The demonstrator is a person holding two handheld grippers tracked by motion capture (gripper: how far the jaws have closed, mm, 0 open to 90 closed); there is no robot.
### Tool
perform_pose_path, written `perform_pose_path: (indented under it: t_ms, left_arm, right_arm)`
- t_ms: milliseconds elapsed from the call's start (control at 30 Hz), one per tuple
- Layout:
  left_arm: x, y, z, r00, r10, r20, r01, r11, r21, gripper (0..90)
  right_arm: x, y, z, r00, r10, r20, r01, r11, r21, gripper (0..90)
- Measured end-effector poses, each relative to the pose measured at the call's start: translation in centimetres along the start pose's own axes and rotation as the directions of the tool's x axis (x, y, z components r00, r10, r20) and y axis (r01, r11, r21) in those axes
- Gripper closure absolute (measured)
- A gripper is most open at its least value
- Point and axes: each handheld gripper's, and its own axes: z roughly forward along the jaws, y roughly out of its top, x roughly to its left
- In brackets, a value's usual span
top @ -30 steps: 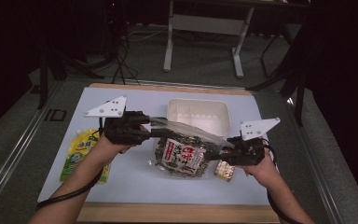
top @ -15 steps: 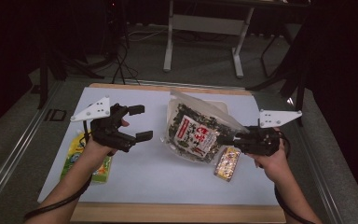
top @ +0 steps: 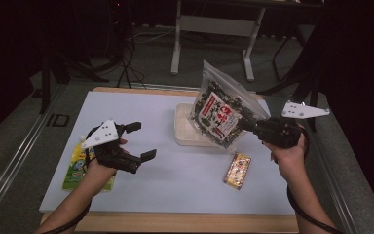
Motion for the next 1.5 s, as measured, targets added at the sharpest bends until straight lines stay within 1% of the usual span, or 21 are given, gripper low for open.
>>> perform_pose_path:
  t_ms: [33,67,100,133,167,267,333,433,467,500,567,667,700,833,867,933,1067,1133,1200,1267,1500]
  left_arm:
    - [-0.1,-0.4,0.0,0.9999,-0.001,-0.013,0.001,1.0000,0.003,0.9]
    - [-0.1,-0.4,0.0,0.9999,-0.001,-0.013,0.001,1.0000,0.003,0.9]
    - [-0.3,-1.4,0.0,0.9992,-0.004,-0.040,0.005,0.9998,0.020,0.9]
    - [-0.4,-1.8,0.0,0.9987,-0.004,-0.050,0.005,0.9996,0.026,0.9]
    - [-0.5,-2.3,0.1,0.9983,-0.011,-0.057,0.013,0.9991,0.039,0.9]
    - [-0.9,-3.5,0.2,0.9969,-0.012,-0.077,0.018,0.9972,0.073,0.9]
    - [-1.4,-4.4,0.3,0.9948,-0.017,-0.100,0.024,0.9969,0.075,0.9]
    - [-2.1,-5.8,0.5,0.9923,-0.034,-0.119,0.045,0.9950,0.090,0.9]
    - [-2.3,-6.3,0.6,0.9907,-0.036,-0.131,0.050,0.9928,0.109,0.9]
    - [-2.5,-6.7,0.8,0.9869,-0.040,-0.156,0.060,0.9901,0.127,0.9]
    - [-2.9,-7.5,1.0,0.9818,-0.049,-0.183,0.077,0.9862,0.147,0.9]
    - [-3.3,-7.9,1.0,0.9734,-0.016,-0.228,0.054,0.9853,0.162,0.8]
    - [-3.4,-7.9,0.9,0.9725,-0.012,-0.232,0.049,0.9864,0.157,0.8]
    - [-3.3,-8.1,0.8,0.9738,-0.020,-0.227,0.055,0.9872,0.149,0.9]
    - [-3.3,-8.2,0.8,0.9722,-0.022,-0.233,0.058,0.9872,0.148,0.9]
    - [-3.1,-8.4,0.7,0.9738,-0.031,-0.225,0.065,0.9872,0.146,0.9]
    - [-3.0,-8.4,0.6,0.9704,-0.038,-0.239,0.072,0.9884,0.134,0.9]
    - [-2.9,-8.4,0.5,0.9716,-0.045,-0.232,0.076,0.9893,0.124,0.9]
    - [-2.9,-8.4,0.5,0.9704,-0.047,-0.237,0.076,0.9906,0.114,0.9]
    - [-2.9,-8.4,0.4,0.9715,-0.050,-0.232,0.077,0.9907,0.112,0.9]
    - [-2.8,-8.6,0.5,0.9727,-0.057,-0.225,0.085,0.9894,0.118,0.9]
  right_arm:
    - [-0.1,0.0,0.0,1.0000,0.003,0.008,-0.003,1.000,-0.002,77.3]
    - [-0.1,0.0,0.0,1.0000,0.003,0.008,-0.003,1.000,-0.002,77.3]
    - [-0.4,0.0,0.0,0.9998,0.005,0.018,-0.005,1.000,-0.004,77.3]
    - [-0.8,-0.1,0.1,0.9985,0.019,0.051,-0.018,1.000,-0.008,77.3]
    - [-1.0,-0.1,0.1,0.9976,0.027,0.064,-0.027,1.000,-0.009,77.3]
    - [-1.7,-0.1,0.3,0.9933,0.047,0.105,-0.046,0.999,-0.012,77.3]
    - [-2.1,-0.1,0.5,0.9902,0.066,0.123,-0.064,0.998,-0.018,77.3]
    - [-2.5,-0.1,0.8,0.9842,0.087,0.154,-0.083,0.996,-0.031,77.3]
    - [-2.6,-0.2,0.9,0.9822,0.097,0.161,-0.092,0.995,-0.034,77.3]
    - [-2.8,-0.2,1.0,0.9799,0.105,0.170,-0.100,0.994,-0.036,77.3]
    - [-3.0,-0.4,1.2,0.9748,0.121,0.188,-0.114,0.992,-0.044,77.3]
    - [-3.4,-0.7,1.5,0.9682,0.145,0.203,-0.136,0.989,-0.062,77.3]
    - [-3.6,-0.8,1.6,0.9670,0.151,0.205,-0.141,0.988,-0.062,77.3]
    - [-4.1,-1.5,2.0,0.9615,0.161,0.223,-0.151,0.987,-0.058,77.3]
    - [-4.2,-1.6,2.2,0.9587,0.167,0.230,-0.158,0.986,-0.056,77.3]
    - [-4.2,-1.8,2.4,0.9540,0.160,0.254,-0.153,0.987,-0.046,77.3]
    - [-4.3,-2.3,3.1,0.9493,0.123,0.289,-0.124,0.992,-0.015,77.3]
    - [-4.4,-2.5,3.4,0.9467,0.106,0.304,-0.113,0.994,0.008,77.3]
    - [-4.8,-2.8,3.8,0.9483,0.111,0.297,-0.120,0.993,0.013,77.3]
    - [-5.2,-3.2,4.1,0.9479,0.119,0.295,-0.129,0.991,0.016,77.3]
    - [-6.2,-4.0,5.4,0.9545,0.113,0.276,-0.132,0.990,0.049,77.3]
